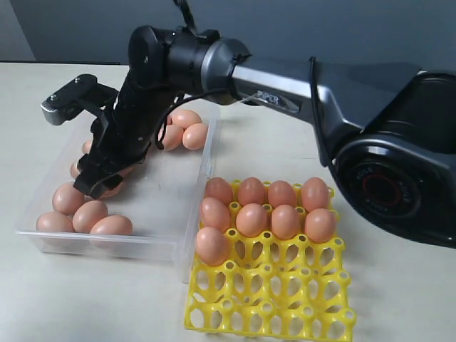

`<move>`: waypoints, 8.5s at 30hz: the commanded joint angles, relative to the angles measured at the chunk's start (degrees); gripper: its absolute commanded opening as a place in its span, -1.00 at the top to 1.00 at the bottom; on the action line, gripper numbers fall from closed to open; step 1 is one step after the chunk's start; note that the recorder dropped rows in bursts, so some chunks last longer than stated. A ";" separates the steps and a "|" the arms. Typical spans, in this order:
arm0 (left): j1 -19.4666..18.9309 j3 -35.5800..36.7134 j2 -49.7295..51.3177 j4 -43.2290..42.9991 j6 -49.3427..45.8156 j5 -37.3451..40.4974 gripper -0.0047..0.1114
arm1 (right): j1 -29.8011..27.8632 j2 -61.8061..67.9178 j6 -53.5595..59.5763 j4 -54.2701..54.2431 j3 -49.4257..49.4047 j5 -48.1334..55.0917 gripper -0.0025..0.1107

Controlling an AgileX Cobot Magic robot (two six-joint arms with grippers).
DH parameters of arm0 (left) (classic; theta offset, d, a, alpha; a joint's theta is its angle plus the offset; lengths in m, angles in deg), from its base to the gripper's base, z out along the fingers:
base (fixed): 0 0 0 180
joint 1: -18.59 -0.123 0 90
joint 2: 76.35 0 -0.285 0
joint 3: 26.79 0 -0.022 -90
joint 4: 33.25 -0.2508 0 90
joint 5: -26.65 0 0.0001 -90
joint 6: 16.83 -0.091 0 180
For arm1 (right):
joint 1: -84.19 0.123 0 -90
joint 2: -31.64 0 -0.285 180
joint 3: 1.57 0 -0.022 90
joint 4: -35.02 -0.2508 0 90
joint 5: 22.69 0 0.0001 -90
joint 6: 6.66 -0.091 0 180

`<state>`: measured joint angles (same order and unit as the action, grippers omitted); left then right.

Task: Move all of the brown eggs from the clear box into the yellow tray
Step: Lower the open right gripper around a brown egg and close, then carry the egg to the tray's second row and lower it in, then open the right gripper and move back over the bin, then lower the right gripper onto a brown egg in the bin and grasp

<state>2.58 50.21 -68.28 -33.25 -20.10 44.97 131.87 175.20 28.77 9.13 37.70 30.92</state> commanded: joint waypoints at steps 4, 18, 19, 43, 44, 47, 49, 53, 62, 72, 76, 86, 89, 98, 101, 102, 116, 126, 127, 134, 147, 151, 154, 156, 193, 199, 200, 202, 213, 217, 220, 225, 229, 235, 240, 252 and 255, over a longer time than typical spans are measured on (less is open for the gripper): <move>0.26 0.23 -0.28 0.00 0.03 -0.63 0.91 | -0.27 2.76 1.19 3.25 0.18 -8.15 -0.06; 0.26 0.23 -0.28 0.00 0.03 -0.63 0.91 | -0.27 6.47 4.10 1.59 1.55 -9.25 -0.06; 0.26 0.23 -0.28 0.00 0.03 -0.63 0.91 | -0.27 6.74 4.55 1.11 1.55 -9.34 -0.04; 0.26 0.23 -0.28 0.00 0.03 -0.63 0.91 | -3.76 -10.96 7.50 -1.40 -11.10 -0.43 0.96; 0.26 0.23 -0.28 0.00 0.03 -0.63 0.91 | -4.26 -13.74 8.11 2.85 -13.34 -0.22 0.96; 0.26 0.23 -0.28 0.00 0.03 -0.63 0.91 | -4.76 -20.49 8.08 14.64 -17.53 1.66 0.96; 0.26 0.23 -0.28 0.00 0.03 -0.63 0.91 | -4.76 -24.85 7.70 18.22 -20.32 1.54 0.96; 0.26 0.23 -0.28 0.00 0.03 -0.63 0.91 | -4.02 -28.84 1.00 27.51 -25.07 6.25 0.97; 0.26 0.23 -0.28 0.00 0.03 -0.63 0.91 | 7.01 -32.88 -10.24 45.09 -38.25 16.35 0.97; 0.26 0.23 -0.28 0.00 0.03 -0.63 0.91 | 10.06 -30.44 -9.95 45.20 -41.87 16.35 0.97; 0.26 0.23 -0.28 0.00 0.03 -0.63 0.91 | 10.06 -28.46 -9.43 44.81 -41.97 16.35 0.97; 0.26 0.23 -0.28 0.00 0.03 -0.63 0.91 | 14.22 -24.19 -8.08 47.31 -41.97 16.35 0.97; 0.26 0.23 -0.28 0.00 0.03 -0.63 0.91 | 14.89 -23.18 -8.48 49.65 -41.97 16.35 0.97; 0.26 0.23 -0.28 0.00 0.03 -0.63 0.91 | 14.90 -22.80 -10.88 53.21 -41.97 16.35 0.46; 0.26 0.23 -0.28 0.00 0.03 -0.63 0.91 | 15.11 -22.92 -10.96 53.04 -41.97 16.35 0.22; 0.26 0.23 -0.28 0.00 0.03 -0.63 0.91 | 15.25 -22.92 -11.01 52.39 -41.97 16.35 0.18; 0.26 0.23 -0.28 0.00 0.03 -0.63 0.91 | 15.24 -27.88 -11.92 50.68 -41.97 16.35 0.15; 0.26 0.23 -0.28 0.00 0.03 -0.63 0.91 | 15.24 -26.83 -11.49 50.01 -41.97 16.35 -0.05; 0.26 0.23 -0.28 0.00 0.03 -0.63 0.91 | 15.24 -26.83 -11.49 50.91 -41.97 16.35 -0.05; 0.26 0.23 -0.28 0.00 0.03 -0.63 0.91 | 15.24 -28.57 -17.36 63.46 -39.31 16.35 -0.05; 0.26 0.23 -0.28 0.00 0.03 -0.63 0.91 | 10.87 -17.40 -26.20 21.71 -20.67 -7.74 -0.05; 0.26 0.23 -0.28 0.00 0.03 -0.63 0.91 | 5.27 -11.83 -26.28 21.29 -10.26 -10.39 -0.05; 0.26 0.23 -0.28 0.00 0.03 -0.63 0.91 | 1.95 -8.55 -26.28 21.29 -5.31 -10.56 -0.05; 0.26 0.23 -0.28 0.00 0.03 -0.63 0.91 | 0.94 -6.62 -25.99 21.29 -2.81 -9.44 -0.05; 0.26 0.23 -0.28 0.00 0.03 -0.63 0.91 | 0.97 5.77 -11.19 19.80 -0.71 -18.85 -0.05; 0.26 0.23 -0.28 0.00 0.03 -0.63 0.91 | 0.97 5.77 -10.65 19.80 -0.71 -18.70 0.09; 0.26 0.23 -0.28 0.00 0.03 -0.63 0.91 | 0.97 5.77 -10.65 19.80 -0.71 -18.22 0.21; 0.26 0.23 -0.28 0.00 0.03 -0.63 0.91 | 0.97 5.77 -10.65 19.80 -0.71 -16.96 0.49; 0.26 0.23 -0.28 0.00 0.03 -0.63 0.91 | 0.97 1.90 -14.24 19.46 -0.71 -16.12 0.95; 0.26 0.23 -0.28 0.00 0.03 -0.63 0.91 | 0.97 -0.09 -14.39 15.66 -0.71 -19.95 0.72; 0.26 0.23 -0.28 0.00 0.03 -0.63 0.91 | 0.97 -0.09 -14.39 14.93 0.61 -20.12 0.27; 0.26 0.23 -0.28 0.00 0.03 -0.63 0.91 | 0.97 1.58 -14.39 14.84 2.20 -19.41 -0.10; 0.26 0.23 -0.28 0.00 0.03 -0.63 0.91 | 0.97 3.73 -14.39 12.87 2.76 -18.88 -0.09; 0.26 0.23 -0.28 0.00 0.03 -0.63 0.91 | 0.97 5.52 -14.09 11.60 2.76 -19.54 -0.09; 0.26 0.23 -0.28 0.00 0.03 -0.63 0.91 | 0.97 6.81 -14.09 11.46 2.76 -20.23 -0.09; 0.26 0.23 -0.28 0.00 0.03 -0.63 0.91 | 0.97 8.01 -14.09 11.46 2.76 -20.02 0.57; 0.26 0.23 -0.28 0.00 0.03 -0.63 0.91 | 0.97 7.80 -15.03 11.46 2.76 -19.45 0.94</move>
<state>2.58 50.21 -68.28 -33.25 -20.10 44.97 133.01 182.78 14.50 20.73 40.36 10.48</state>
